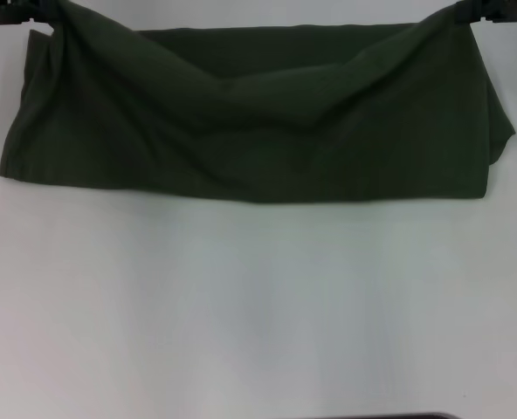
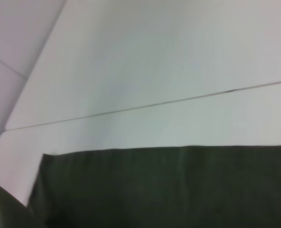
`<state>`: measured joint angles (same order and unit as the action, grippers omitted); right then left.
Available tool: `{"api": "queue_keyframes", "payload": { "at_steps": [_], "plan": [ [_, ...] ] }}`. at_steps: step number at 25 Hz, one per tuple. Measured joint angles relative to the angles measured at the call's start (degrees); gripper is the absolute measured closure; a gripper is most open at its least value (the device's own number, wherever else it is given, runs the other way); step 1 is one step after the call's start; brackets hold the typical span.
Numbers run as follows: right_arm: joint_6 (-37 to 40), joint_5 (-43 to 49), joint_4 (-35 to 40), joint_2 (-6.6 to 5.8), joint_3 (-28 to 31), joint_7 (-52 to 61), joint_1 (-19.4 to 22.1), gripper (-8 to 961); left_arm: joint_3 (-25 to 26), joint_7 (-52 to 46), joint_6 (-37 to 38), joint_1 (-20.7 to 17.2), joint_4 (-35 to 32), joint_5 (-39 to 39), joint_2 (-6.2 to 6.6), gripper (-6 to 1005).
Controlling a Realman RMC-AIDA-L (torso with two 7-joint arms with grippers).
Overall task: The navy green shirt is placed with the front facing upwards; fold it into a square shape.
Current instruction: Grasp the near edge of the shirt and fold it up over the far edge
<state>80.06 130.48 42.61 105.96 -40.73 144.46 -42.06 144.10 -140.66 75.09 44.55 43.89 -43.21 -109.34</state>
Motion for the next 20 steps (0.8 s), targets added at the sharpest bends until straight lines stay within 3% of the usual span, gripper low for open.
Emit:
{"api": "queue_keyframes", "payload": {
  "at_steps": [6, 20],
  "plan": [
    [-3.4, 1.0, -0.2, 0.09, 0.1, 0.1, 0.0, 925, -5.4, -4.5, -4.0, 0.3, 0.0, 1.7, -0.25, 959],
    [-13.4, 1.1, -1.2, 1.79, -0.7, -0.9, -0.5, 925, -5.4, -7.2, -7.4, 0.0, 0.3, 2.6, -1.35, 960]
  ]
}}
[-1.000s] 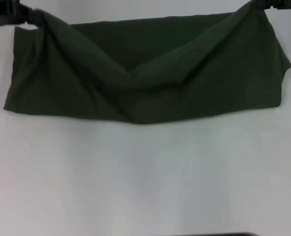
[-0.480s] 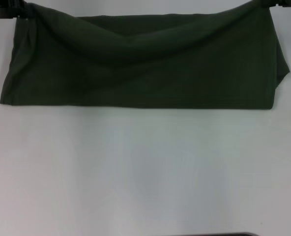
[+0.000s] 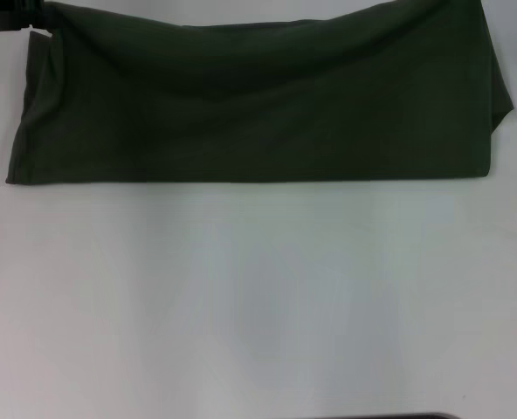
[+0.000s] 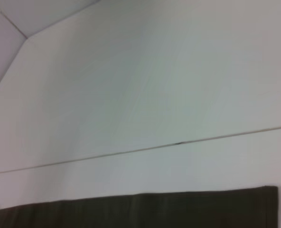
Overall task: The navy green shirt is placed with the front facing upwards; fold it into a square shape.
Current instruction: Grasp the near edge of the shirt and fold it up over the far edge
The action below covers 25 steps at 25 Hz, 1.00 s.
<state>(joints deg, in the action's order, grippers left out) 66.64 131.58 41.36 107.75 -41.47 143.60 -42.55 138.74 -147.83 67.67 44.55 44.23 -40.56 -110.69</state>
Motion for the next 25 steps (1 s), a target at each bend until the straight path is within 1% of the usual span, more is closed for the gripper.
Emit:
{"api": "queue_keyframes", "payload": {
  "at_steps": [6, 8, 13, 20, 25],
  "plan": [
    [-3.7, 0.0, -0.6, 1.01, -0.9, -0.1, -0.2, 926, 0.0, -0.5, -2.1, 0.3, -0.3, 0.0, -0.51, 959],
    [-4.8, 0.0, -0.6, 1.15, -1.6, -0.1, -0.2, 926, 0.0, -0.5, -2.6, 0.4, -0.3, 0.0, -0.72, 959],
    [-7.6, 0.0, -1.1, 1.81, -2.9, 0.0, -0.5, 925, -0.1, -0.6, -5.0, 0.8, -0.1, -0.4, -1.94, 959],
    [-12.9, 0.2, -1.6, 2.47, -5.2, -0.1, -1.7, 924, -0.3, -1.1, -7.0, 2.2, -0.6, -0.6, -2.15, 959],
    [-15.1, 0.2, -2.0, 2.88, -6.2, -0.1, -1.6, 925, -0.5, -1.0, -9.2, 2.6, -0.7, -0.6, -2.93, 960]
  ]
}}
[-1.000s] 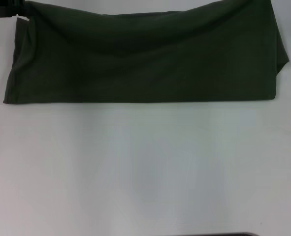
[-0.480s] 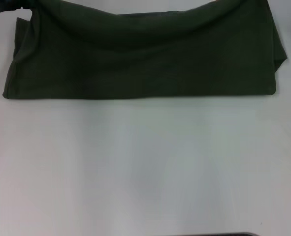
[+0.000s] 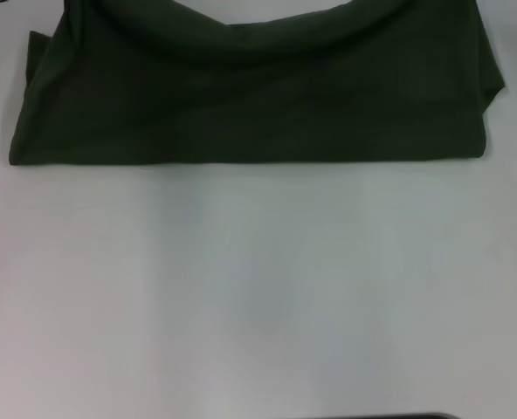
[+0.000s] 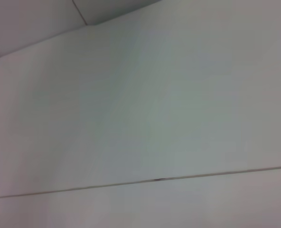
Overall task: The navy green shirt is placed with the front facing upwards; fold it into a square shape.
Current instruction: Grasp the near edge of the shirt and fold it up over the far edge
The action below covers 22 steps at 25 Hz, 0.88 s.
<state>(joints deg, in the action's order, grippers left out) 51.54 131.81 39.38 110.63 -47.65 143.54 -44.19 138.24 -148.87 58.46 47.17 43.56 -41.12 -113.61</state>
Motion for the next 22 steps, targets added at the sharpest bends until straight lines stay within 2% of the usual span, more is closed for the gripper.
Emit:
{"api": "queue_keyframes", "payload": {
  "at_steps": [16, 19, 22],
  "plan": [
    [-4.2, 1.0, -1.8, 0.25, -2.9, -0.3, -0.8, 914, -0.6, -2.4, -3.5, 0.4, -1.5, 0.6, -0.42, 951],
    [-4.5, 1.8, -1.9, 0.20, -2.9, 0.0, -1.6, 858, -0.8, -3.9, -4.0, 0.4, -1.5, 0.7, -0.48, 948],
    [-4.5, 2.1, -2.0, -0.22, -2.9, 0.6, -2.2, 803, -0.8, -5.4, -4.7, 0.4, -1.5, 1.0, -0.40, 830]
  ]
}}
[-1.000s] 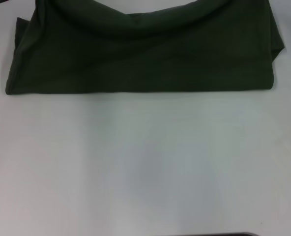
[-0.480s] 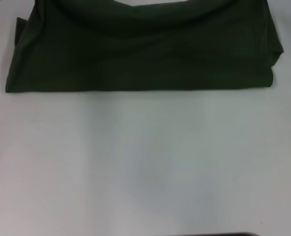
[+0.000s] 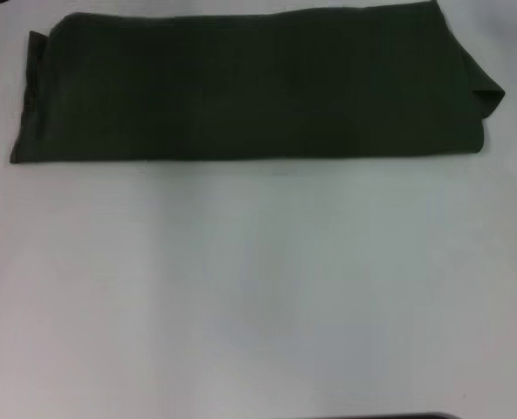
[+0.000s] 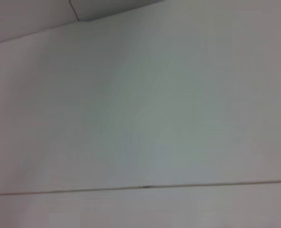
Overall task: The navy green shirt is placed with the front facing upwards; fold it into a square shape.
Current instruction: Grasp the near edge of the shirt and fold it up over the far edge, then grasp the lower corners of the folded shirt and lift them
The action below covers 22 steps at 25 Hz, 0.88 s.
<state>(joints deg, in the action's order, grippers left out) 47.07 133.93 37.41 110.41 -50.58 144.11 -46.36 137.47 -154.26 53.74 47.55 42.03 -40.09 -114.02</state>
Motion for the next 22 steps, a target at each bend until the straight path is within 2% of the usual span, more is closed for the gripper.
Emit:
{"api": "queue_keyframes", "payload": {
  "at_steps": [5, 10, 16, 19, 22],
  "plan": [
    [2.0, 0.4, -0.2, -0.95, 0.3, 0.6, -0.6, 710, 1.4, -1.6, -0.4, -0.9, 0.4, 0.1, 0.50, 664],
    [7.6, 0.5, 0.1, -2.33, 0.5, 2.0, -1.4, 508, 1.5, -1.6, 1.6, -1.1, 0.6, 0.0, 1.18, 516],
    [13.7, 0.4, -0.1, -3.12, 1.4, 2.4, -1.7, 376, 1.4, -1.3, 4.2, -1.5, 1.4, -0.2, 1.32, 336],
    [16.3, 0.4, -0.1, -3.52, 1.9, 2.5, -1.3, 155, 1.5, -1.3, 5.7, -2.0, 2.3, -0.2, 1.28, 313],
    [19.8, 0.2, 0.4, -3.57, 5.0, 2.3, -0.6, 75, 1.5, -1.3, 7.7, -3.2, 4.5, -0.4, 0.89, 291]
  ]
}}
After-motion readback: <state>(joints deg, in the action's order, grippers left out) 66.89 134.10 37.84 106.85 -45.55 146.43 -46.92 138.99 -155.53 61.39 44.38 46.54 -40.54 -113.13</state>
